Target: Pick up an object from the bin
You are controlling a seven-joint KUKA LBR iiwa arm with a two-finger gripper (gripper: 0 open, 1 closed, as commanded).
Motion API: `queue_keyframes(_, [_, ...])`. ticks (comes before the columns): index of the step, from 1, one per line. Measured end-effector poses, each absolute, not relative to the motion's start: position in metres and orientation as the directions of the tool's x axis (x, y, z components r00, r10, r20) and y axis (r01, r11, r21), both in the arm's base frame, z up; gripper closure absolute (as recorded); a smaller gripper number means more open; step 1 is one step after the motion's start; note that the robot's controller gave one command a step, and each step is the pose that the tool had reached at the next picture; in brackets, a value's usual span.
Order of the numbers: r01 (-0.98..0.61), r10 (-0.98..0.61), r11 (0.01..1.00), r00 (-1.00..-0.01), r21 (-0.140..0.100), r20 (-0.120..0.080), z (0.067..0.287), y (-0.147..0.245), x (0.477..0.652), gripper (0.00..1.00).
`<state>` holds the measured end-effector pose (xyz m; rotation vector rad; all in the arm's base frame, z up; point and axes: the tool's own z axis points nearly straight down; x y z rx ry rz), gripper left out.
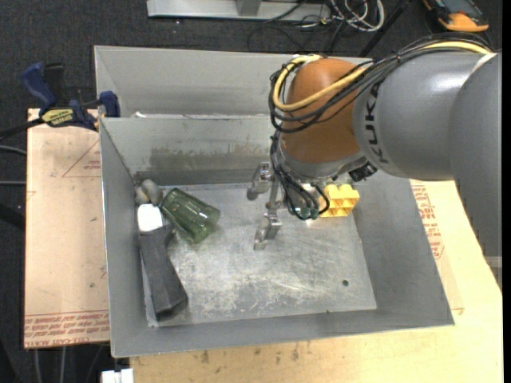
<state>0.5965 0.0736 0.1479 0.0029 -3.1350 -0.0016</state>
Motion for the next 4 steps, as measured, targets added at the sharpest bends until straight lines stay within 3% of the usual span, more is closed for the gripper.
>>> queue_keyframes(1, [-0.001, -0.001, 1.0, -1.0, 0.001, -0.001, 0.152, 0.073, 0.598, 0.0])
queue_keyframes(2, [0.058, 0.058, 0.998, -0.998, -0.001, 0.0, 0.181, 0.12, 0.619, 0.0])
queue_keyframes(3, [0.06, 0.06, 0.998, -0.998, 0.003, -0.007, 0.13, 0.13, 0.621, 0.0])
queue_keyframes(4, [0.059, 0.059, 0.998, -0.998, 0.0, 0.001, 0.097, 0.164, 0.614, 0.0])
